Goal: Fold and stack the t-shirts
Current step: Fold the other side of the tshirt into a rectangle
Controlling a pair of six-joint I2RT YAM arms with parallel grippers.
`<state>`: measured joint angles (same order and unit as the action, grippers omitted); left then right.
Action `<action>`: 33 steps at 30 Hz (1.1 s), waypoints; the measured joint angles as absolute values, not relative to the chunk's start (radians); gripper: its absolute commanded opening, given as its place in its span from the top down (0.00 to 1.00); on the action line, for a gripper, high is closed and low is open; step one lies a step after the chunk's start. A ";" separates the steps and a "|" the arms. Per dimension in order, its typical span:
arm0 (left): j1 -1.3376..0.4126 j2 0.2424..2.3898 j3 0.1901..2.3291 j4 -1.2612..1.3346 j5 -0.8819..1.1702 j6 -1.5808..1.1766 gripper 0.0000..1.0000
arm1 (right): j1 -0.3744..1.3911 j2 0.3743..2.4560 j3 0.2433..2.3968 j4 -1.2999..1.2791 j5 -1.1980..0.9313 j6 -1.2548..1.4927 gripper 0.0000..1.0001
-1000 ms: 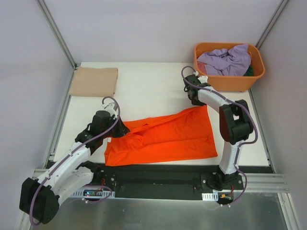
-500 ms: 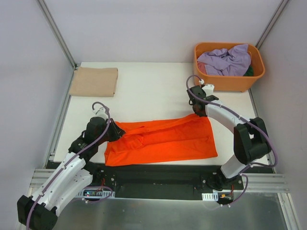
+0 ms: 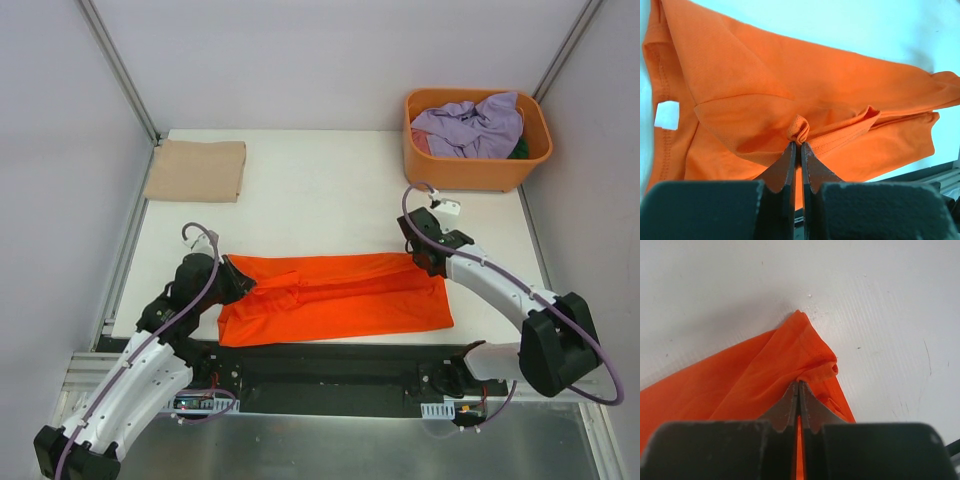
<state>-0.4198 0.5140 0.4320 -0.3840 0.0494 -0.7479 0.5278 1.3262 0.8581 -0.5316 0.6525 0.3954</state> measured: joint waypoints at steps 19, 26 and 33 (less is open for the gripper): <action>-0.420 0.511 0.379 -0.489 0.038 -0.821 0.79 | 0.578 1.223 0.662 -0.566 0.640 0.561 0.68; -0.420 0.429 0.386 -0.557 -0.004 -0.838 0.27 | 0.603 1.019 0.609 -0.665 0.643 0.644 0.32; -0.420 0.394 0.464 -0.590 -0.009 -0.860 0.01 | 0.603 0.725 0.557 -0.597 0.591 0.535 0.04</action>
